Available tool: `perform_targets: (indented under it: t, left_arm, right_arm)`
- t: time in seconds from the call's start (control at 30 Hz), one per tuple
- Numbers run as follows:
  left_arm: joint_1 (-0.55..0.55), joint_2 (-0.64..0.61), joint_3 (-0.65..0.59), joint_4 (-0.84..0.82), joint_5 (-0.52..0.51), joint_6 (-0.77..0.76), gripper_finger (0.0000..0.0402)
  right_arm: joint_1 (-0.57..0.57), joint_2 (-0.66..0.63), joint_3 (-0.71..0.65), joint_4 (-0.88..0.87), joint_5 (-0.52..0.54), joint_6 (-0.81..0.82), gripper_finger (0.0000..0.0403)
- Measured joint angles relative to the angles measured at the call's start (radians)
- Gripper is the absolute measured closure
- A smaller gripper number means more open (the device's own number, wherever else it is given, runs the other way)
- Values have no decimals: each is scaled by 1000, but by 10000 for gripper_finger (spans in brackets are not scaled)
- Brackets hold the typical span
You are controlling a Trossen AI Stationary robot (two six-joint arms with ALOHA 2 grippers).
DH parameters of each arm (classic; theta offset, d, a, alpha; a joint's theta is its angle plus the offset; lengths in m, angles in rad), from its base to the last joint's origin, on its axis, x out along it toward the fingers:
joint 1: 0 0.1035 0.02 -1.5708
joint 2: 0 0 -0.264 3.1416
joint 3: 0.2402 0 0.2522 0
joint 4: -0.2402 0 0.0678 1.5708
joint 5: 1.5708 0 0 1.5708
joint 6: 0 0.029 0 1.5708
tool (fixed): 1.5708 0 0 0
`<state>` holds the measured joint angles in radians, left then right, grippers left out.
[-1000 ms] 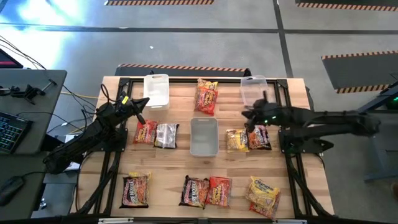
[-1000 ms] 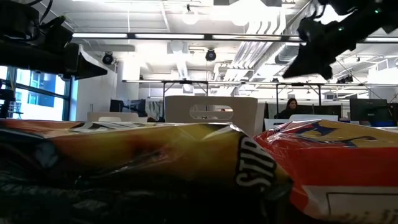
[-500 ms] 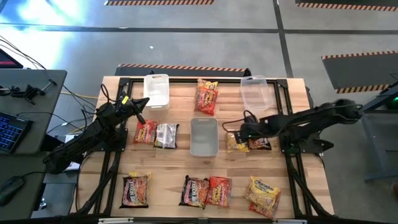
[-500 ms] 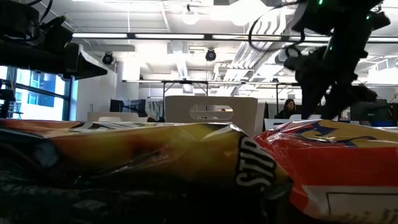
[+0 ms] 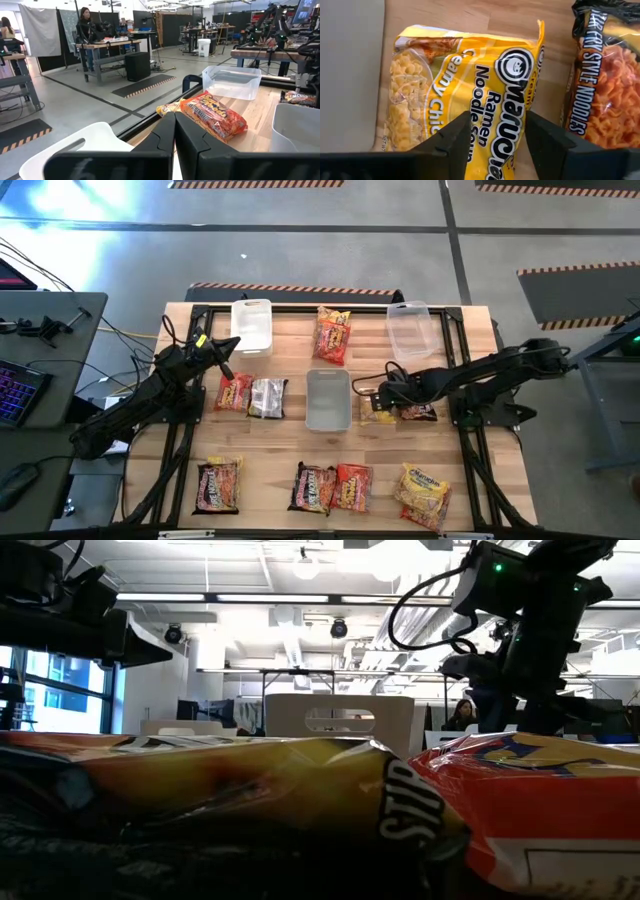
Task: Sort Maruchan noodles
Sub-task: Put the yellow noodle pack into the gray bin
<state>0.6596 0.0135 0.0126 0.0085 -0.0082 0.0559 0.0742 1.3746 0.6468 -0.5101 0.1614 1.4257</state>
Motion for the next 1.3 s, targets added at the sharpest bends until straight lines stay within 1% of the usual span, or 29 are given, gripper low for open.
perform_targets:
  t: [0.13,0.3,0.4,0.47,0.57,0.7,0.77,0.87,0.93,1.03,1.17,1.23,1.3]
  left_arm:
    - [0,0,0,0,0,0,401]
    - [0,0,0,0,0,0,401]
    - [0,0,0,0,0,0,401]
    - [0,0,0,0,0,0,401]
    - [0,0,0,0,0,0,401]
    - [0,0,0,0,0,0,401]
    - [0,0,0,0,0,0,401]
    - [0,0,0,0,0,0,401]
    - [0,0,0,0,0,0,401]
    - [0,0,0,0,0,0,401]
    - [0,0,0,0,0,0,401]
    - [0,0,0,0,0,0,401]
    - [0,0,0,0,-1,0,401]
  right_arm:
    - [0,-1,-6,5,9,5,293]
    - [-2,-2,6,5,-21,-48,353]
    - [-2,-1,36,-28,-35,-81,380]
    - [-2,-1,69,-61,-40,-101,391]
    - [-2,-1,130,-157,-28,-145,401]
    - [-2,-2,202,-241,22,-198,403]
    - [-3,-2,214,-250,23,-189,402]
    - [-8,-1,207,-241,-21,-128,382]
    - [-15,0,189,-232,-46,-118,353]
    - [-34,10,163,-198,-62,-116,290]
    - [-66,15,124,-155,-66,-124,193]
    - [-83,15,84,-92,-97,-124,151]
    - [-96,15,34,-4,-134,-124,122]
